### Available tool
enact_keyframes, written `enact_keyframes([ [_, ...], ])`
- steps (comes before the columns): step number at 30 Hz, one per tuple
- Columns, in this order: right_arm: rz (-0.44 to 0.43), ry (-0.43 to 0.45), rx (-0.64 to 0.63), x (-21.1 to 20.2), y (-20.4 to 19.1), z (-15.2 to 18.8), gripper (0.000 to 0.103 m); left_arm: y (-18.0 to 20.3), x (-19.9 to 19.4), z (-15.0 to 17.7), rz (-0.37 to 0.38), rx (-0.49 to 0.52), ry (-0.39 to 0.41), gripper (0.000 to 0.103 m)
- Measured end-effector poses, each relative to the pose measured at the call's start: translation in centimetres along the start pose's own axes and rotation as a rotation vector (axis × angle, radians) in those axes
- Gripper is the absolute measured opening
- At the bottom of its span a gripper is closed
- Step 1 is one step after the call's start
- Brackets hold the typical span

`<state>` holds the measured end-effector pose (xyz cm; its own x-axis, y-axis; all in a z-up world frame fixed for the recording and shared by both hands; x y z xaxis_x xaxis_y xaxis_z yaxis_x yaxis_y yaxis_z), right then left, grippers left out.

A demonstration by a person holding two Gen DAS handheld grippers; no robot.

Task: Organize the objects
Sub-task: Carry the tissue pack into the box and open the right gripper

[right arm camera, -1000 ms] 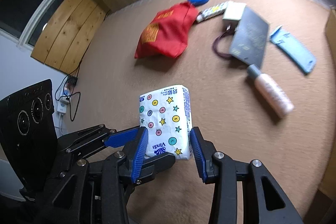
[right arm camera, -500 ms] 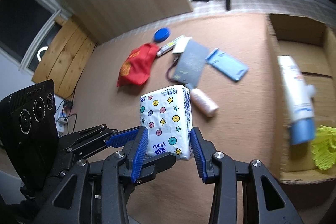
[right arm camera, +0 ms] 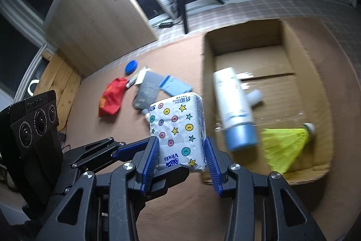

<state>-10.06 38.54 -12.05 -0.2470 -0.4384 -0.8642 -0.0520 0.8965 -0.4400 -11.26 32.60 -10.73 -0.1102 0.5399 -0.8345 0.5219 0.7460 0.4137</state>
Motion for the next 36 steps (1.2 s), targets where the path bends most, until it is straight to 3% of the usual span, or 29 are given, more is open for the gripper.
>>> enact_keyframes([
  [15, 0.042, 0.030, 0.053, -1.4, 4.8, -0.5, 0.040, 3.6, 3.9, -2.7, 0.004, 0.053, -0.031, 0.051],
  [19, 0.074, 0.042, 0.071, -1.4, 5.2, -0.7, 0.051, 3.4, 3.9, -2.9, -0.007, 0.052, -0.032, 0.066],
  [21, 0.076, 0.051, 0.080, -1.5, 5.2, -0.8, 0.051, 3.2, 3.6, -2.8, -0.017, 0.053, -0.029, 0.066],
  [36, 0.011, 0.036, 0.060, 0.3, 1.4, -2.0, 0.052, -4.1, -1.6, -0.1, -0.101, -0.047, 0.019, 0.066],
])
Point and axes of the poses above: each gripper's, at about its wrist camera, not at the fingertips, and x roughly the way its jaws point, y to its right, z to its underside, the point moved 4 cm from there along x, roughly the way its jaws point, and after that the axes turned 11 degrees about -y, right-handed, at the moved point
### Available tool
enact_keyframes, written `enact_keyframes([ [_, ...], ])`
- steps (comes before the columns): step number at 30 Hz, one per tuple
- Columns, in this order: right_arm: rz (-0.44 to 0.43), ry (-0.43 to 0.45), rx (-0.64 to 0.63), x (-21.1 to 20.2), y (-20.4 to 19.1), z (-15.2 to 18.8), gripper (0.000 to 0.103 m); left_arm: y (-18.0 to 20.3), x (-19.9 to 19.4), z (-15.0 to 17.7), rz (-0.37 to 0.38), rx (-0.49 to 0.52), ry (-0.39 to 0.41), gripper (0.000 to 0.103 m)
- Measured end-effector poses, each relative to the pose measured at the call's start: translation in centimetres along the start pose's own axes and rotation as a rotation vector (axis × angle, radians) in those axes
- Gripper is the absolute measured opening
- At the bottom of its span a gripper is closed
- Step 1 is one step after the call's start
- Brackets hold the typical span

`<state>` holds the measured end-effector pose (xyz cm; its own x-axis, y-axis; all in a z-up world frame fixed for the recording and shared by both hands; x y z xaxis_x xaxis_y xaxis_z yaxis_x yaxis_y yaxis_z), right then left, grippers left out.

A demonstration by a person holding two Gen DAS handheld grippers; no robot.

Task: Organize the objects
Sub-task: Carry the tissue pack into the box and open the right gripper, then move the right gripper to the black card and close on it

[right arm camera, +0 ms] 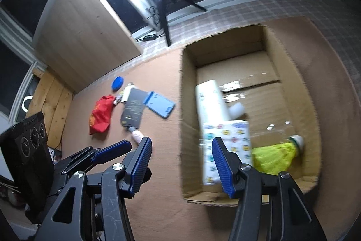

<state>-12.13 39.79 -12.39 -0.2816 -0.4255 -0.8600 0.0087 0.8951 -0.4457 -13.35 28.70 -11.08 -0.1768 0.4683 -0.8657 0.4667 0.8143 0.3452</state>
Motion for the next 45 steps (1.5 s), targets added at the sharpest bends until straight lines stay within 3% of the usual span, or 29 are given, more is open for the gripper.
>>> enact_keyframes([
  [9, -0.044, -0.053, -0.063, 4.0, -6.0, -1.5, 0.056, -7.9, -2.4, 5.2, -0.102, -0.111, -0.013, 0.066],
  [16, -0.123, -0.141, -0.040, 9.0, -9.6, -3.2, 0.056, -13.3, -4.5, 9.4, -0.125, -0.214, -0.016, 0.066],
  [29, -0.070, -0.214, 0.044, 16.7, -11.1, -6.7, 0.056, -18.8, -7.9, 14.3, -0.151, -0.288, -0.010, 0.066],
  [45, 0.065, -0.223, -0.003, 19.0, -11.2, -7.6, 0.056, -20.6, -7.9, 14.9, -0.140, -0.310, -0.020, 0.066],
])
Point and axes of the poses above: each gripper's, at about its wrist camera, not at the fingertips, and x roughly the way its jaws point, y to its right, z to its underside, the point moved 4 cm from there along x, roughly the way its jaws point, and after that the axes turned 11 degrees about -y, right-handed, at the moved point
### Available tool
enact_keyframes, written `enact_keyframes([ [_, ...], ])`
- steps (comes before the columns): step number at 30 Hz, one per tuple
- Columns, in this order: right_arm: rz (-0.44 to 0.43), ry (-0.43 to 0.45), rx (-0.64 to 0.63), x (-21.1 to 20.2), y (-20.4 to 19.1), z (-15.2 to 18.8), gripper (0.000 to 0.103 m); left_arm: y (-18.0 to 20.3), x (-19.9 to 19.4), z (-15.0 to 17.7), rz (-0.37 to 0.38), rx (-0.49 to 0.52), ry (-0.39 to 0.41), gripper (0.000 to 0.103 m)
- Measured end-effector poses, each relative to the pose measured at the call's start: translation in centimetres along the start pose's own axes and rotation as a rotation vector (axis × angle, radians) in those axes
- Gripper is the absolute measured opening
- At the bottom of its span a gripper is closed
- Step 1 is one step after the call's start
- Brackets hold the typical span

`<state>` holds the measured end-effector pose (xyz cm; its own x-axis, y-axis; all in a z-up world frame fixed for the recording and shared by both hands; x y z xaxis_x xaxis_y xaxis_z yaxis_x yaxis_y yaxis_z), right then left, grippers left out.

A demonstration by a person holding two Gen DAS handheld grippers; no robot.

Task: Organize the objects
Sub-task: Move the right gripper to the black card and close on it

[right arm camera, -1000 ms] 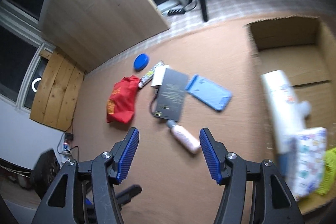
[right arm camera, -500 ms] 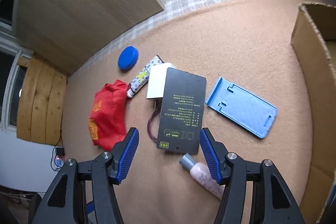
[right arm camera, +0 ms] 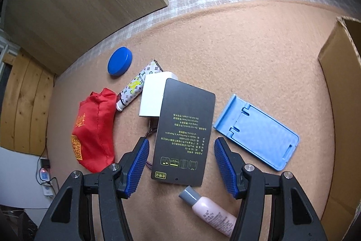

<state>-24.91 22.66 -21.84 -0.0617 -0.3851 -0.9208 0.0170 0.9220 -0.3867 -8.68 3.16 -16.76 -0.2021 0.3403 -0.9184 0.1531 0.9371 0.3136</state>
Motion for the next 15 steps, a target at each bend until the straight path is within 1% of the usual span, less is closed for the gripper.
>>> enact_keyframes([
  [6, 0.083, -0.006, -0.054, 0.4, -1.1, -0.2, 0.058, -0.1, 0.4, -0.3, 0.010, -0.015, -0.011, 0.066],
  [8, 0.099, -0.008, -0.068, 0.4, -1.3, -0.1, 0.057, -0.1, 0.4, -0.3, 0.014, -0.017, -0.009, 0.066],
  [11, 0.115, -0.009, -0.088, 0.3, -1.4, 0.0, 0.054, 0.1, 0.4, -0.3, 0.015, -0.015, -0.006, 0.066],
  [12, 0.122, -0.009, -0.095, 0.2, -1.4, 0.1, 0.050, 0.2, 0.4, -0.3, 0.016, -0.014, -0.006, 0.066],
  [13, 0.125, -0.010, -0.097, 0.1, -1.3, 0.1, 0.048, 0.2, 0.4, -0.3, 0.016, -0.013, -0.006, 0.066],
  [15, 0.106, -0.013, -0.095, -0.2, -1.1, 0.2, 0.047, 0.3, 0.5, -0.4, 0.014, -0.012, -0.006, 0.066],
])
Point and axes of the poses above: each gripper's, at about its wrist camera, not at the fingertips, and x roughly the way its jaws point, y to its right, z to its underside, the point moved 4 cm from there along x, roughly the way its jaws point, and after that the axes turned 11 degrees about -y, right-handed, at the moved point
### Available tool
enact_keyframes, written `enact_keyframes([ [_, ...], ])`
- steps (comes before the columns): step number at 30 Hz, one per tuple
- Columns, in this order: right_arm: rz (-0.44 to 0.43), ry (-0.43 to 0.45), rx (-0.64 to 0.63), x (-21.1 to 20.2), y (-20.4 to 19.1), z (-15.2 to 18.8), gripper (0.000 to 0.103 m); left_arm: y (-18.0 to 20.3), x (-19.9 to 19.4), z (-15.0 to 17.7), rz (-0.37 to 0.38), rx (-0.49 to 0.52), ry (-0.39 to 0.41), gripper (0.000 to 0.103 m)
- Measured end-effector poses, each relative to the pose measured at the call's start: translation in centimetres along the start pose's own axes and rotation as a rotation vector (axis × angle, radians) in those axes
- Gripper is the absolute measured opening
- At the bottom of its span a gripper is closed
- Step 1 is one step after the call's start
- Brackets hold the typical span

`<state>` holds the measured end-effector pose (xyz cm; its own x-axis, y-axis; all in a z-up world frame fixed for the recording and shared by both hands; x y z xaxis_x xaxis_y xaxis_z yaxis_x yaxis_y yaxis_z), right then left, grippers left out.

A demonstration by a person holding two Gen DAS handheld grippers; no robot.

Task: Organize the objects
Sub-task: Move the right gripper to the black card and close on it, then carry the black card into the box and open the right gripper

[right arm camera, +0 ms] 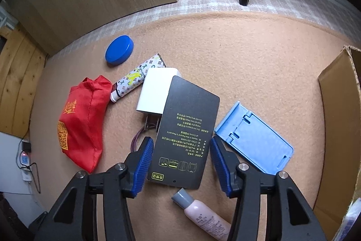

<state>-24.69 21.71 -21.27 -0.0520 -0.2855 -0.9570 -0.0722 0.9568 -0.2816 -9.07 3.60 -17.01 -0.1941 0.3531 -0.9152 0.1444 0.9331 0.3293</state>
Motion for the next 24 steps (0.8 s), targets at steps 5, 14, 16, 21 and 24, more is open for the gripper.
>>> enact_keyframes([
  [5, -0.018, -0.001, 0.001, -0.3, -0.1, 0.2, 0.045, 0.1, 0.1, -0.1, -0.001, 0.000, -0.001, 0.066],
  [14, -0.091, 0.003, 0.023, -1.2, -0.1, 0.1, 0.030, 0.6, 0.2, 0.0, 0.000, 0.005, -0.001, 0.066],
  [16, -0.106, 0.006, 0.033, -1.4, 0.1, 0.2, 0.028, 0.7, 0.2, 0.0, 0.000, 0.007, -0.001, 0.066],
  [21, -0.110, 0.023, 0.042, -2.7, 0.9, 0.7, 0.028, 0.4, 0.0, -0.2, -0.001, 0.005, 0.002, 0.066],
  [24, -0.090, 0.029, 0.034, -3.3, 1.3, 0.8, 0.023, 0.2, 0.0, -0.5, 0.000, 0.006, 0.002, 0.066],
])
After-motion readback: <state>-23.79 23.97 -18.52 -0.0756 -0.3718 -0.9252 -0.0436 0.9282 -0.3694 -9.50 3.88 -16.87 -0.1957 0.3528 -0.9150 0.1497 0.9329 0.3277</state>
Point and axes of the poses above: each gripper's, at about its wrist camera, not at the fingertips, and x roughly the way its jaws point, y to its right, z to its underside, the point moved 4 cm from there along x, roughly the way its jaws point, and after that the axes turned 11 degrees about -y, right-handed, at the moved point
